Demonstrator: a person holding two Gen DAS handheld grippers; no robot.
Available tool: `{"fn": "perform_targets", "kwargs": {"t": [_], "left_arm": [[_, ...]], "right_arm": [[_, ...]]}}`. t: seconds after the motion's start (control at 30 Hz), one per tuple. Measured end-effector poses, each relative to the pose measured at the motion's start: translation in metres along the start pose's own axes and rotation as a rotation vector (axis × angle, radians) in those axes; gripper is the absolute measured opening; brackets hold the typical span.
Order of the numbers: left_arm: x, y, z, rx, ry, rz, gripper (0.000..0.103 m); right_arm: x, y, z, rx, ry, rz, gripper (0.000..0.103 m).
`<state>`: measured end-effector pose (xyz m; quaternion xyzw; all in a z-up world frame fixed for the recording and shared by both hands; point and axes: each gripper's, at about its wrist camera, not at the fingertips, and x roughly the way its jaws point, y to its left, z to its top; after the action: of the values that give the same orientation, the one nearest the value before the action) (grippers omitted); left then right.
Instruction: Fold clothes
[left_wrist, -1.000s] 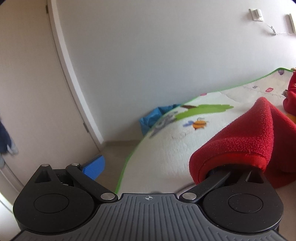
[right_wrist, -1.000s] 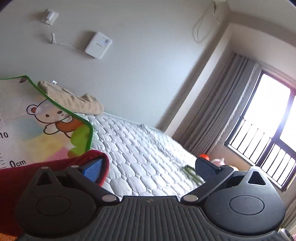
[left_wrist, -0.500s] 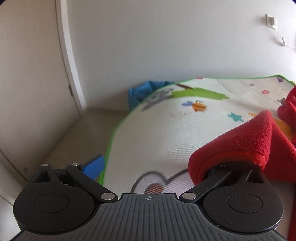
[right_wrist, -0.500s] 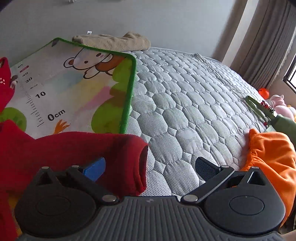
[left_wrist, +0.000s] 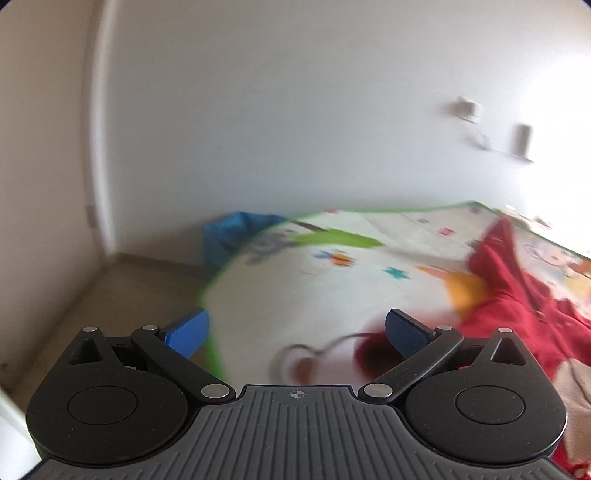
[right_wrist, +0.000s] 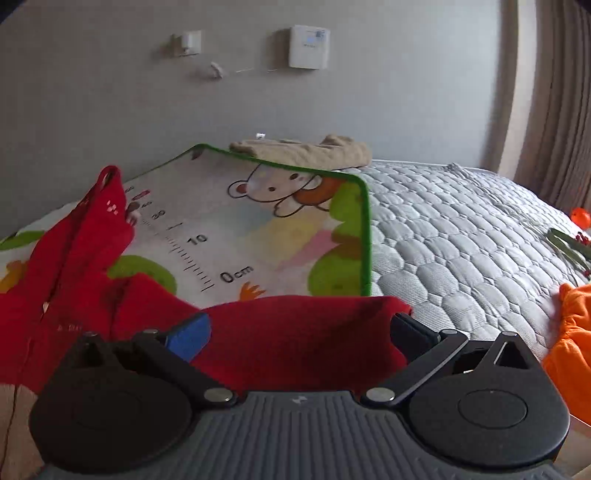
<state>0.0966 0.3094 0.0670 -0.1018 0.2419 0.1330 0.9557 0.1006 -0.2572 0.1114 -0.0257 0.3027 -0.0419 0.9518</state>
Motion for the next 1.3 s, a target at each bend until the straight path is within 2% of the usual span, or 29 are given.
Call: {"fn": "perform_targets", "kwargs": {"t": [0.07, 0.1, 0.2, 0.3, 0.33, 0.4, 0.43, 0.5, 0.6, 0.73, 0.8, 0.87, 0.97, 1.03, 1.2, 1.3], "left_arm": [[-0.002, 0.016, -0.001, -0.128, 0.028, 0.04, 0.103], [-0.002, 0.019, -0.002, -0.172, 0.046, 0.023, 0.103], [0.001, -0.002, -0.016, -0.276, 0.138, -0.195, 0.103], [0.013, -0.048, -0.044, -0.388, 0.29, -0.54, 0.103], [0.02, -0.066, -0.056, -0.421, 0.351, -0.633, 0.103], [0.036, -0.106, -0.077, -0.453, 0.442, -0.733, 0.103], [0.045, -0.121, -0.081, -0.452, 0.455, -0.738, 0.103], [0.064, -0.144, -0.086, -0.454, 0.457, -0.713, 0.103], [0.095, -0.158, -0.083, -0.461, 0.396, -0.635, 0.103], [0.128, -0.168, -0.079, -0.42, 0.306, -0.49, 0.103], [0.133, -0.168, -0.069, -0.374, 0.226, -0.42, 0.103], [0.133, -0.164, -0.054, -0.312, 0.142, -0.301, 0.103], [0.123, -0.15, -0.038, -0.265, 0.077, -0.17, 0.103], [0.109, -0.139, -0.033, -0.244, 0.06, -0.126, 0.103], [0.081, -0.121, -0.038, -0.229, 0.069, -0.076, 0.103], [0.058, -0.119, -0.046, -0.179, 0.043, 0.01, 0.103]], "right_arm": [[0.005, 0.018, -0.009, -0.041, 0.013, 0.027, 0.103], [0.007, 0.025, -0.014, -0.052, 0.023, 0.041, 0.103], [0.01, 0.042, -0.026, -0.06, 0.053, 0.085, 0.103], [0.009, 0.052, -0.04, -0.059, 0.072, 0.122, 0.103], [0.007, 0.054, -0.045, -0.058, 0.077, 0.13, 0.103], [0.006, 0.055, -0.054, -0.05, 0.086, 0.141, 0.103], [0.007, 0.055, -0.058, -0.044, 0.091, 0.142, 0.103], [0.005, 0.055, -0.065, -0.034, 0.093, 0.138, 0.103], [0.0, 0.053, -0.075, -0.011, 0.081, 0.146, 0.103], [-0.004, 0.05, -0.09, 0.038, 0.062, 0.184, 0.103], [-0.003, 0.054, -0.1, 0.028, 0.048, 0.187, 0.103], [-0.004, 0.059, -0.11, 0.001, 0.025, 0.178, 0.103], [-0.006, 0.062, -0.111, -0.02, 0.005, 0.172, 0.103], [-0.004, 0.062, -0.111, -0.021, 0.014, 0.176, 0.103], [0.004, 0.052, -0.108, 0.047, 0.058, 0.225, 0.103], [0.004, 0.054, -0.108, 0.042, 0.063, 0.22, 0.103]]}}
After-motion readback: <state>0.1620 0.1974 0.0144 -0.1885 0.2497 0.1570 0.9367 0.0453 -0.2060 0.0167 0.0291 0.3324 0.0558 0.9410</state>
